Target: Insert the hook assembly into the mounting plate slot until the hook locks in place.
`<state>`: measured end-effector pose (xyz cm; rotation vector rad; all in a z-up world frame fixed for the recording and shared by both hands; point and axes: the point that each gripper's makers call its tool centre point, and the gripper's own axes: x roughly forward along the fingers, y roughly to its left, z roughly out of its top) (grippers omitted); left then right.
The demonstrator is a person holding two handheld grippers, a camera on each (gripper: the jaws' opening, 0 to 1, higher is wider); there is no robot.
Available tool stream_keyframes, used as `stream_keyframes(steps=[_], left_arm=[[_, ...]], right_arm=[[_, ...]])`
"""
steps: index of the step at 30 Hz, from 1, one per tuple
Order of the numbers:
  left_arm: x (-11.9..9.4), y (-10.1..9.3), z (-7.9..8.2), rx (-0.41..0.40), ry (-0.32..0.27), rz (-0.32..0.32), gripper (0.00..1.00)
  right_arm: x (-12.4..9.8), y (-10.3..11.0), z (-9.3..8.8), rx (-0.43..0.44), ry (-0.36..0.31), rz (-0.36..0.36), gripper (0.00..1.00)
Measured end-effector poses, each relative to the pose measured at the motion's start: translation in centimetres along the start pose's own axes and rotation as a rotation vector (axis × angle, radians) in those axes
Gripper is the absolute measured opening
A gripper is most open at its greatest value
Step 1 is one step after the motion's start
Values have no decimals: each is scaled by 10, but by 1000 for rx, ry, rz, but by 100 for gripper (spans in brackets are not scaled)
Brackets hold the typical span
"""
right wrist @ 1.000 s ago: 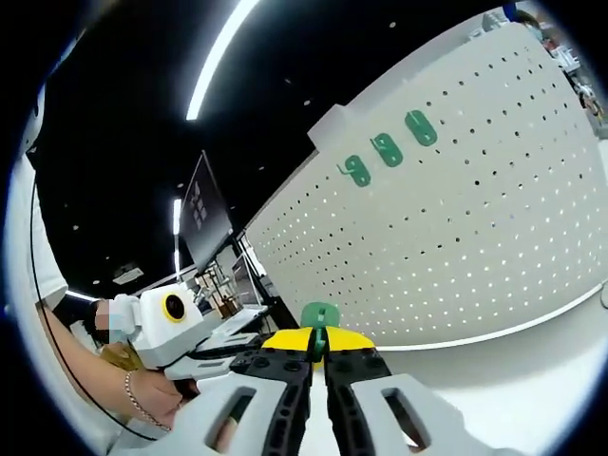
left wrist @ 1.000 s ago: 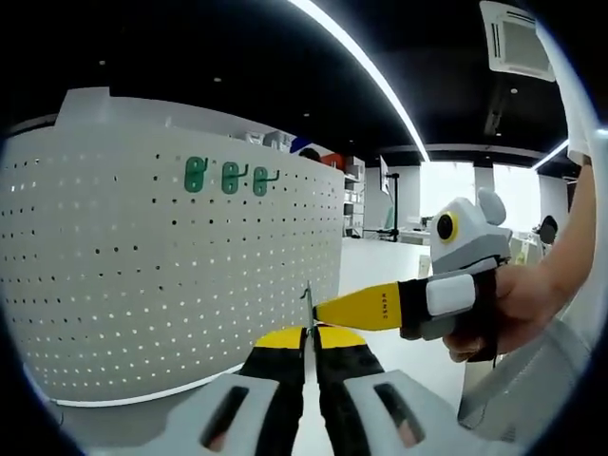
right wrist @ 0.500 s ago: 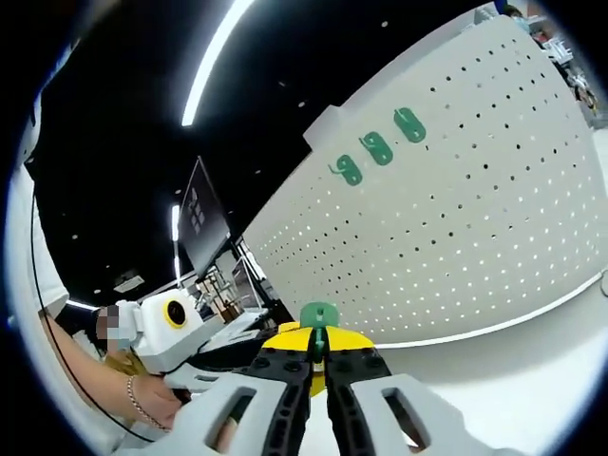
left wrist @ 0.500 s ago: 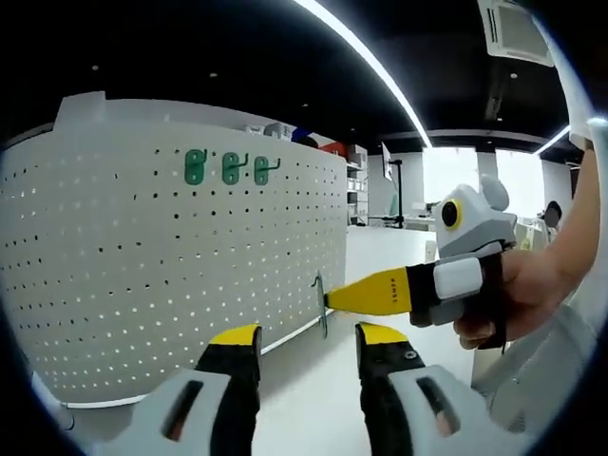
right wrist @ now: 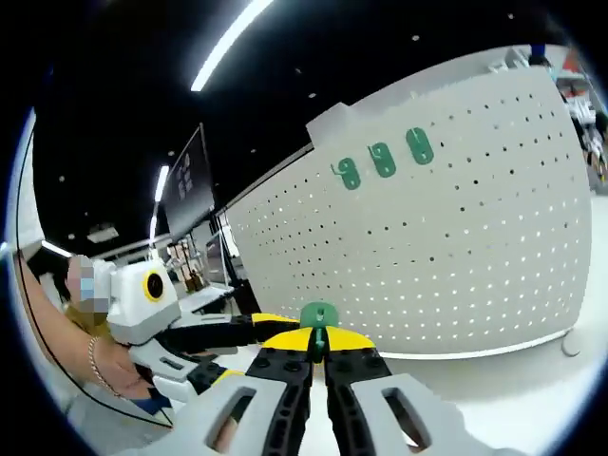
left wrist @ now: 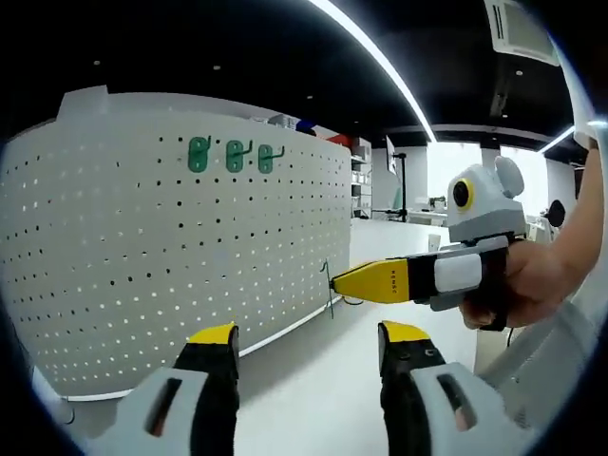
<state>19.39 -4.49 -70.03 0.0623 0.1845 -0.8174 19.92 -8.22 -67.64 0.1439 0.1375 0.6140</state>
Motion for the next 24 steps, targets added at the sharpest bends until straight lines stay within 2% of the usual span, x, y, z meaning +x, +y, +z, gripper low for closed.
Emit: stream_keyframes(steps=[1, 9, 24], left_arm=[[0, 0, 0, -1, -1, 0, 61], [0, 1, 2, -4, -2, 4, 61], [-14, 9, 4, -8, -1, 24, 62]], right_arm=[[0, 0, -1, -24, 7, -1, 1], [1, -2, 2, 6, -4, -4, 1], [6, -39, 35, 7, -69, -82, 1]])
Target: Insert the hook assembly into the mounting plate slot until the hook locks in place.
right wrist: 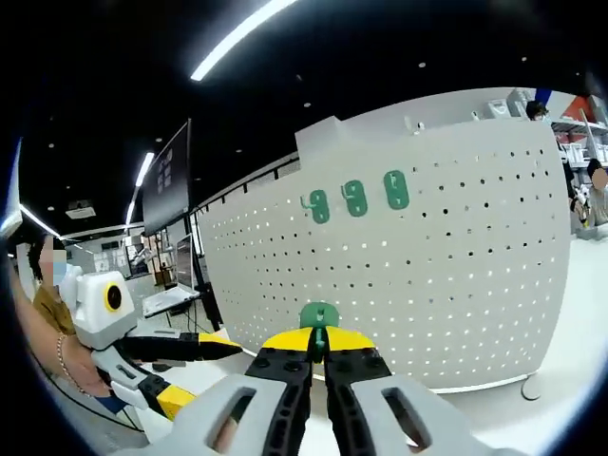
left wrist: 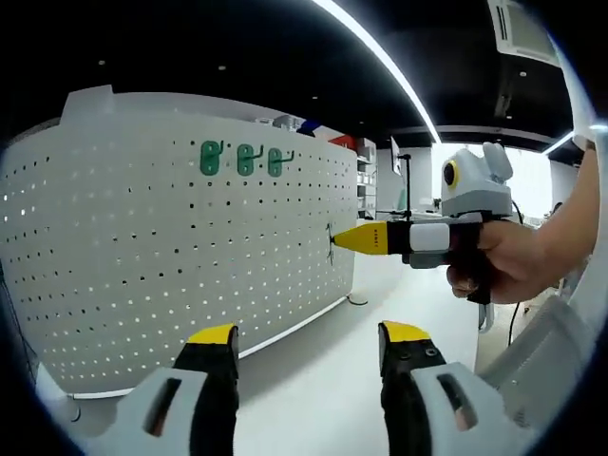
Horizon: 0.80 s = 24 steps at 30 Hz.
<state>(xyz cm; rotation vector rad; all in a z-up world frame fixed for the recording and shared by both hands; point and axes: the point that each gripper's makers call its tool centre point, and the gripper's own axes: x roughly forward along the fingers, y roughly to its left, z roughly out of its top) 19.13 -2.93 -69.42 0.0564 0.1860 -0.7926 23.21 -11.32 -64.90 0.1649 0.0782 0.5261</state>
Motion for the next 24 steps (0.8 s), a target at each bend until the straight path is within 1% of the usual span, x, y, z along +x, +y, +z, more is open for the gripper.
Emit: stream_keyframes(steps=[5, 13, 19, 24], left_arm=[[-8, 6, -1, -13, -7, 20, 62], [-21, 15, -5, -34, -13, 53, 62], [-28, 24, -4, -35, -16, 79, 62], [-32, 28, -2, -36, -22, 95, 61]], right_arm=[[3, -15, 11, 3, -20, -30, 1], [9, -38, 34, -21, -59, -69, 1], [15, -49, 49, -37, -83, -84, 1], [21, -61, 65, -53, -108, -99, 1]])
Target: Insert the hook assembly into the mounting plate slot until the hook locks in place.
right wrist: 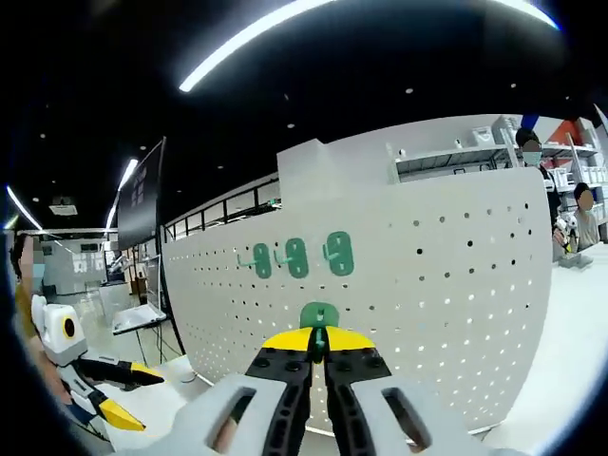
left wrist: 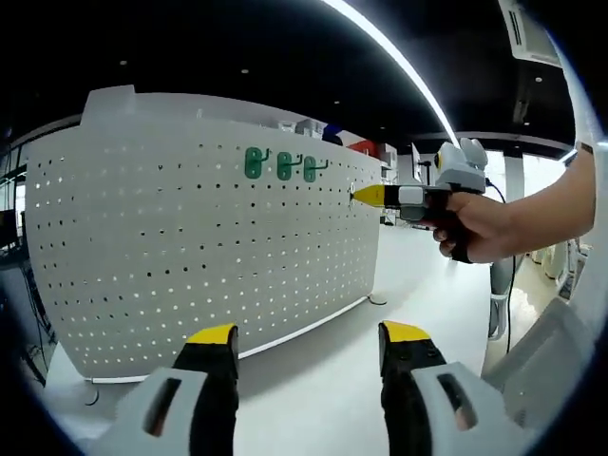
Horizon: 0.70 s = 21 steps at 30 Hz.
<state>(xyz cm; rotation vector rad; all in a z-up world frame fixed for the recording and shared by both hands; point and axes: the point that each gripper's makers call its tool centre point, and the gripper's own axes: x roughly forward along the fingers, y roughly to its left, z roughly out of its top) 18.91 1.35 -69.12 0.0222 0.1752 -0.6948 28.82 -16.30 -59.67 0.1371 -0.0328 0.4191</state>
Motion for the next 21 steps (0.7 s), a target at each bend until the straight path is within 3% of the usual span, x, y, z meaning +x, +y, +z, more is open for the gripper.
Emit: stream_keyframes(steps=[21], left_arm=[[-13, 14, 7, -4, -17, 55, 61]], right_arm=[[31, -40, 43, -74, -78, -60, 1]])
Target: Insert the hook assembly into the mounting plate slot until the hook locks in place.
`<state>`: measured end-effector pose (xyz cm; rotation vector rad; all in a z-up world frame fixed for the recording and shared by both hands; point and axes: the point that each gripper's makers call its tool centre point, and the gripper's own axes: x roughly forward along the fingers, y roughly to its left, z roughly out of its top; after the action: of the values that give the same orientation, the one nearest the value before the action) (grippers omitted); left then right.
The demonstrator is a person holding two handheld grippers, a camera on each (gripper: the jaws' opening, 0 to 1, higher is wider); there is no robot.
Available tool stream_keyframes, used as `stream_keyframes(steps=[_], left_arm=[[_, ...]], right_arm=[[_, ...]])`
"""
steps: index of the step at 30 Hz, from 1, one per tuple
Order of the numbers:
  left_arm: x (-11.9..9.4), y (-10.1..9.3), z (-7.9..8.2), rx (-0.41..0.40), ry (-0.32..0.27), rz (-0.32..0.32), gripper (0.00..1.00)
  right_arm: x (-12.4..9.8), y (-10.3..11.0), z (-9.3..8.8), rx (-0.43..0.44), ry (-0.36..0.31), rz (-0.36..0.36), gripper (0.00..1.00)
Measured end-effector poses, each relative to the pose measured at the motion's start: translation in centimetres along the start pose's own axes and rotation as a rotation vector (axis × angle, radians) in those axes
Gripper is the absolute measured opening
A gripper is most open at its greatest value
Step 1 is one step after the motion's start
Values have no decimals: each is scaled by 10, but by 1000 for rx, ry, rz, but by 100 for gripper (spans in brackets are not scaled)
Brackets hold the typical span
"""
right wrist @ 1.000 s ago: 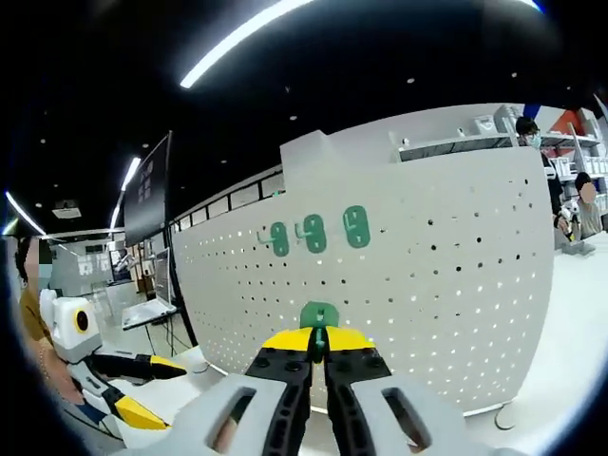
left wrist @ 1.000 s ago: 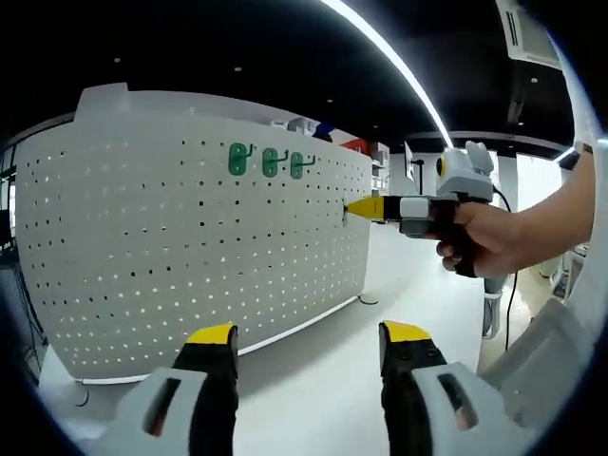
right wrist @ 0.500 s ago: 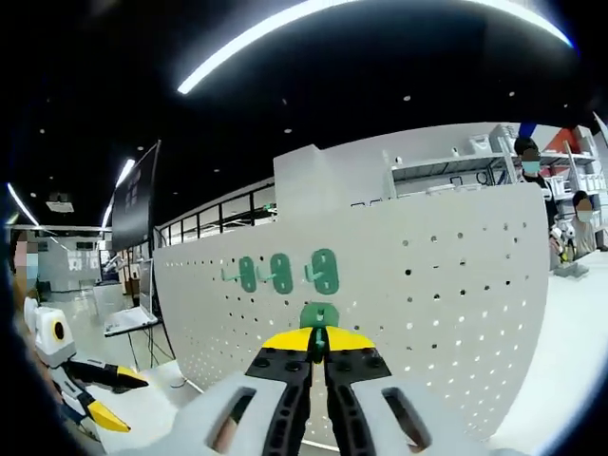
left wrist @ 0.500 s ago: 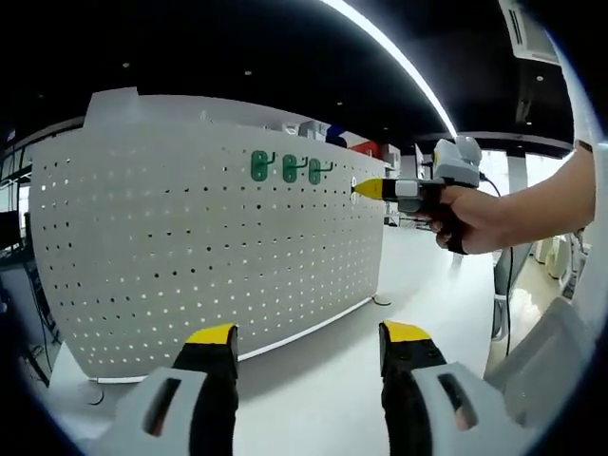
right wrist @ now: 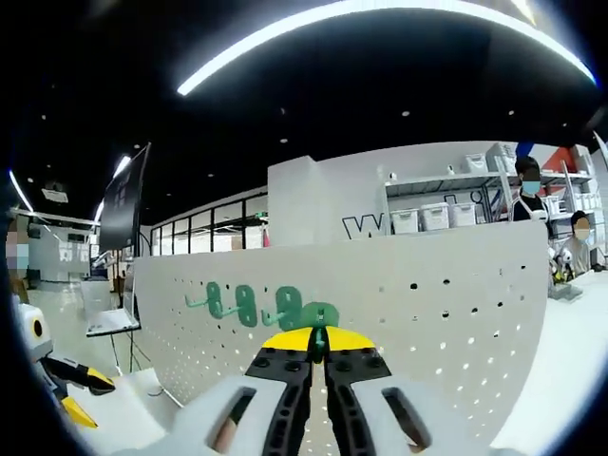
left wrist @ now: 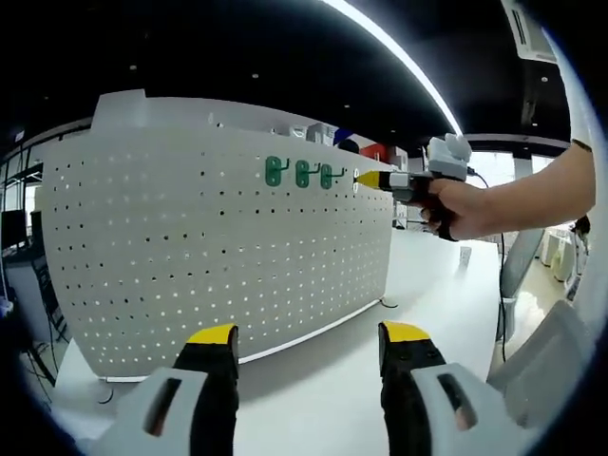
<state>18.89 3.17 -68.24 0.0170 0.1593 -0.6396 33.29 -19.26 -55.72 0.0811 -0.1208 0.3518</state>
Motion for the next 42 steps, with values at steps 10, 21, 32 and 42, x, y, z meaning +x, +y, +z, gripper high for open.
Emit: stream_keyframes(steps=[10, 21, 32, 42], left_arm=[[-2, 4, -1, -9, -1, 11, 61], [-4, 4, -4, -14, 7, 18, 60], [-5, 10, -3, -20, 6, 31, 59], [-4, 10, -5, -24, 8, 32, 58]], right_arm=[[7, -11, 8, -31, -13, -22, 1], [14, -16, 9, -60, -11, -28, 1], [19, -17, 9, -66, -10, -30, 1], [20, -19, 5, -74, -1, -36, 1]])
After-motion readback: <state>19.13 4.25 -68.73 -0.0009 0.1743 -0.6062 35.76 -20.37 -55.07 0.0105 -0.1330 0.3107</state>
